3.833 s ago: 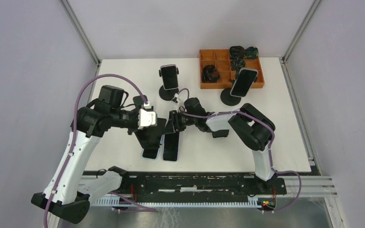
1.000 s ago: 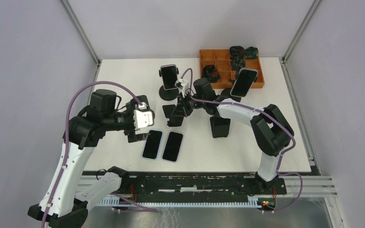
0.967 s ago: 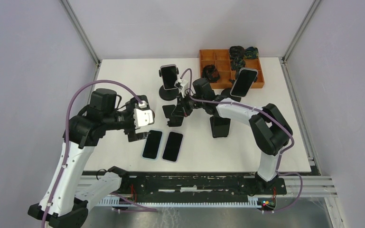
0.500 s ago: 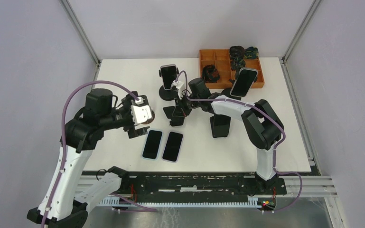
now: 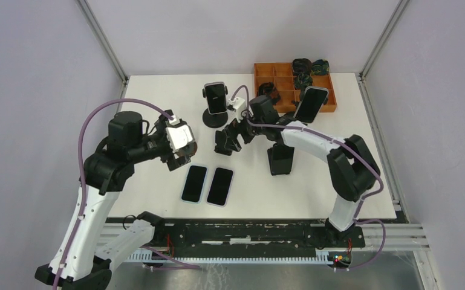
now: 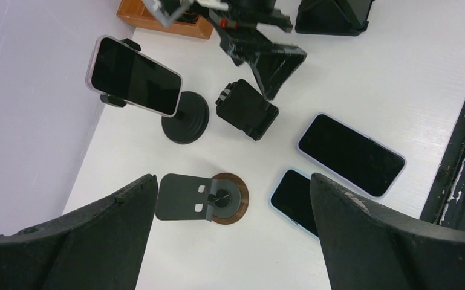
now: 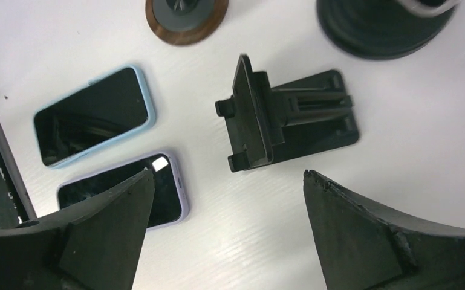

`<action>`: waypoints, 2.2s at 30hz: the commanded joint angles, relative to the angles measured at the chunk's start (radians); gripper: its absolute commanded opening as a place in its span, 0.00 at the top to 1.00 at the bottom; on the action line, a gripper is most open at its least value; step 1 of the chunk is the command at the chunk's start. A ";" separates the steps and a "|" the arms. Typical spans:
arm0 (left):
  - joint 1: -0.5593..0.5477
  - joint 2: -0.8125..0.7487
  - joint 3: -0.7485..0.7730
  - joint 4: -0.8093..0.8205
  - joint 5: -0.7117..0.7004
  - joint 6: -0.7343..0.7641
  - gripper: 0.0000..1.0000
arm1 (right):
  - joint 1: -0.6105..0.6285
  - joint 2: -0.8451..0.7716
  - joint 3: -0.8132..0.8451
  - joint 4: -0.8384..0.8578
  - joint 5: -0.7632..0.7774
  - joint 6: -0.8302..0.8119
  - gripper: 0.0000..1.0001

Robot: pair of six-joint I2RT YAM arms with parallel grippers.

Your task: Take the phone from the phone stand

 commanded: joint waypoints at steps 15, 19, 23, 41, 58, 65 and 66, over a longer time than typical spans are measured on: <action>-0.003 0.042 0.021 0.067 0.020 -0.131 0.00 | -0.082 -0.878 -0.563 -0.059 0.301 0.185 0.02; -0.003 0.060 0.034 0.041 0.021 -0.126 0.00 | -0.153 -0.992 -0.689 -0.063 0.307 0.224 0.02; -0.002 0.062 0.038 0.019 0.020 -0.107 0.00 | -0.233 -1.069 -0.775 -0.034 0.305 0.261 0.02; -0.002 0.066 0.027 -0.035 0.037 -0.079 0.00 | -0.397 -0.855 -0.883 0.283 -0.055 0.284 0.02; -0.002 0.086 0.044 -0.147 0.138 0.000 0.00 | -0.394 -0.705 -0.992 0.557 -0.176 0.374 0.48; -0.003 0.093 0.049 -0.174 0.205 0.020 0.00 | -0.377 -0.699 -0.992 0.610 -0.171 0.391 0.73; -0.002 0.092 0.046 -0.177 0.217 0.028 0.00 | -0.369 -0.708 -0.990 0.613 -0.173 0.396 0.80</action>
